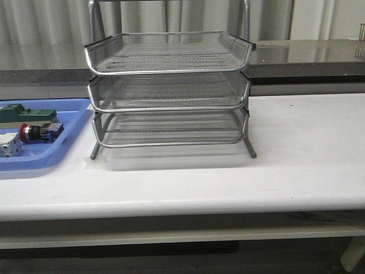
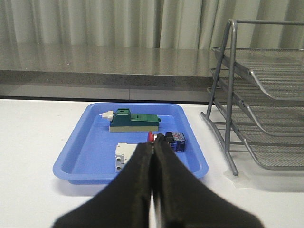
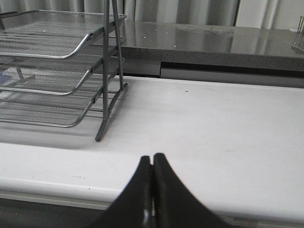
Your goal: Place button on rack with both arms
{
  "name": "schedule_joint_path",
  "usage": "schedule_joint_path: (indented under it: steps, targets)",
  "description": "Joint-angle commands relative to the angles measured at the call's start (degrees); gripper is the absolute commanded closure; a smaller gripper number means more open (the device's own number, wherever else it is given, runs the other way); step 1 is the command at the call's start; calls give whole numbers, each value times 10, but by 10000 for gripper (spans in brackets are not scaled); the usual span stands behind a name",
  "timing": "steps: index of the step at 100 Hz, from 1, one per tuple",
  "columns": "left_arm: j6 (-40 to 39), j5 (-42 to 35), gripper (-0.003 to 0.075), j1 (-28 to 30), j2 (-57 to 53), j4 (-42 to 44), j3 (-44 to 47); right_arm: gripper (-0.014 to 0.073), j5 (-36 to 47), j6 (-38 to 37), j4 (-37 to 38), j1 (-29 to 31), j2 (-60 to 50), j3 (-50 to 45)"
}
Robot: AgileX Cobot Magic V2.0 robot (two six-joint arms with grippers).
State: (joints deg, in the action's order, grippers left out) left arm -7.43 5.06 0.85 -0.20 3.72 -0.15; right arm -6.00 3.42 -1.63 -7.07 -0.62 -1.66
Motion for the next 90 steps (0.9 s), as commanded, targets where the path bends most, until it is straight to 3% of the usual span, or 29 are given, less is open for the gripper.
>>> schedule_joint_path:
  steps: [1, 70, 90]
  targets:
    - [-2, -46, 741, 2, -18, -5, 32, 654, 44, -1, 5, 2, -11, 12]
    - [-2, -46, 741, 2, -18, -5, 32, 654, 44, -1, 5, 2, -11, 12]
    - [-2, -46, 741, 2, -18, -5, 32, 654, 121, -18, -26, 2, -11, 14]
